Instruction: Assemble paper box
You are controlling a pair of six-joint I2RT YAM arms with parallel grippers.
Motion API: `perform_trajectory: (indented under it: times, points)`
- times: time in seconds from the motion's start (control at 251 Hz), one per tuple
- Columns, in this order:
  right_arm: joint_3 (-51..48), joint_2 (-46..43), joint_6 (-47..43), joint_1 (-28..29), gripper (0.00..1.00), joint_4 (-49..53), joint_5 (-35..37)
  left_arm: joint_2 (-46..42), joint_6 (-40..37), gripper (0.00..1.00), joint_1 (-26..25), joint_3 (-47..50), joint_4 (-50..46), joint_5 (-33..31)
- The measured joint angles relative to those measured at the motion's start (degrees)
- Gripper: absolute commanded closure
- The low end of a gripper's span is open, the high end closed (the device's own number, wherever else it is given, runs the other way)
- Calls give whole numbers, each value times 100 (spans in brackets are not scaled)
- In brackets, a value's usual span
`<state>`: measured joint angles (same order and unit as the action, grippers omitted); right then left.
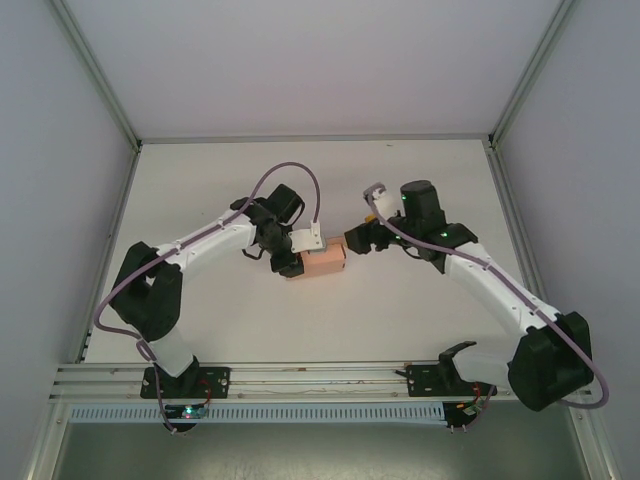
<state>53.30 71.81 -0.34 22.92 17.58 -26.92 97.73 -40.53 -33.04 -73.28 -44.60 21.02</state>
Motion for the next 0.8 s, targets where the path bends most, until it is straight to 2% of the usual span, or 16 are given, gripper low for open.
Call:
perform_trajectory:
  times: [0.204, 0.327, 0.487, 0.579, 0.798]
  points:
    - [514, 811, -597, 485, 41, 702, 420, 146, 0, 60, 13, -39, -44, 120]
    - [634, 1014, -802, 614, 54, 973, 546, 190, 0, 60, 15, -85, -74, 125]
    - [734, 1097, -872, 688, 55, 1189, 765, 232, 0, 60, 15, -140, -127, 122]
    - [809, 1097, -855, 726, 61, 1222, 876, 243, -2, 60, 15, -157, -142, 125]
    - [1071, 1182, -820, 737, 93, 1316, 1027, 284, 0, 60, 15, -212, -177, 122]
